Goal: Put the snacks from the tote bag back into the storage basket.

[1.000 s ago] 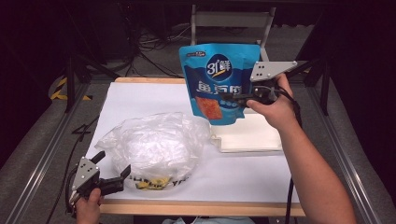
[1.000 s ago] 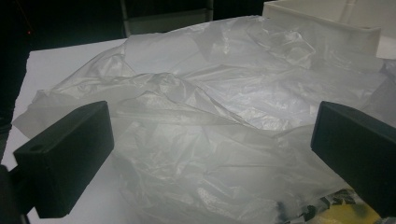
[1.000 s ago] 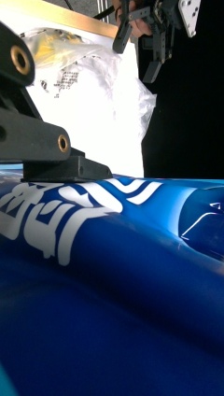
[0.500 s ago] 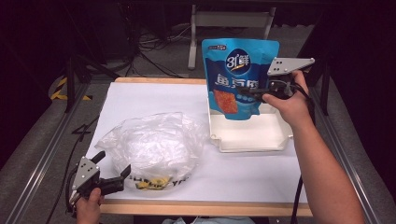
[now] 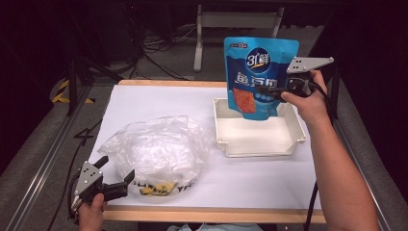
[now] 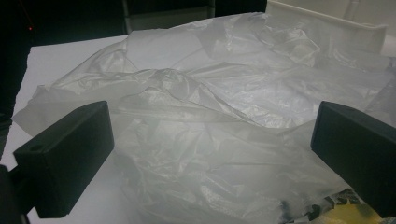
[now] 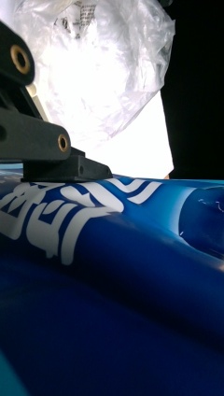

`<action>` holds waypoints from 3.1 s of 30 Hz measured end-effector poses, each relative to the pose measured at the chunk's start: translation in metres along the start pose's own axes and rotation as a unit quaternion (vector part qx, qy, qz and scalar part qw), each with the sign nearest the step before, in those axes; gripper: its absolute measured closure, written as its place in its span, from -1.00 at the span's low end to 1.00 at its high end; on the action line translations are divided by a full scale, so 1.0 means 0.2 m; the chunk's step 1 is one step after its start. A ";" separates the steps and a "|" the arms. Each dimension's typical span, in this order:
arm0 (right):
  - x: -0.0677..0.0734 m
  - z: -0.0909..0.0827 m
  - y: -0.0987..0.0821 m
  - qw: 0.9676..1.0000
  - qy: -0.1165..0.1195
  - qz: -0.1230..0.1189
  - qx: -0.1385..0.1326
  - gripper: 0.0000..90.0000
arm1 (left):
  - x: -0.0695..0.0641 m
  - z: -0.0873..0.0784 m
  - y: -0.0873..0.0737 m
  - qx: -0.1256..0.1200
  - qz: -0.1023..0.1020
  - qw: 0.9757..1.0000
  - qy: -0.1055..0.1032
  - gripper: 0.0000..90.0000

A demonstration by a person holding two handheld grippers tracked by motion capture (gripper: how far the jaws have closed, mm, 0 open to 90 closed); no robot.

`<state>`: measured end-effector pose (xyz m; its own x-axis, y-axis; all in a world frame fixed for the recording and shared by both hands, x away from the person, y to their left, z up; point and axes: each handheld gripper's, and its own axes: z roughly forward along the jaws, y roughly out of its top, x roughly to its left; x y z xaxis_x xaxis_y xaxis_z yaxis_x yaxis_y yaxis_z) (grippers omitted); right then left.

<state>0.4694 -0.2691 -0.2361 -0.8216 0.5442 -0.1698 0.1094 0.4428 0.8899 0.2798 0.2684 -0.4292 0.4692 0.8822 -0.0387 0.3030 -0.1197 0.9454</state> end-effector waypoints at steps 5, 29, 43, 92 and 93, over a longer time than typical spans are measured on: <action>-0.03 0.02 -0.03 1.000 -0.011 -0.002 0.010 0.34 | 0.00 0.00 0.00 0.002 0.000 1.000 0.000 -1.00; 0.01 0.21 -0.32 0.998 0.004 0.023 0.060 0.33 | 0.00 0.00 0.00 0.008 0.002 1.000 -0.001 -1.00; 0.03 0.24 -0.37 0.997 0.010 0.022 0.070 0.33 | 0.00 0.00 0.00 0.004 0.001 1.000 0.000 -1.00; -0.06 0.11 -0.60 0.998 0.026 0.030 0.043 0.01 | -0.01 0.01 0.00 0.008 0.004 1.000 0.000 -1.00; -0.06 0.11 -0.60 0.998 0.026 0.029 0.043 -0.01 | -0.01 0.01 0.00 0.008 0.003 1.000 0.000 -1.00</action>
<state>0.4772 -0.3134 -0.3506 -0.8398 0.5345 -0.0954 0.2036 0.4729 0.8573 0.2806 0.2662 -0.4307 0.4713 0.8814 -0.0329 0.3130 -0.1322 0.9405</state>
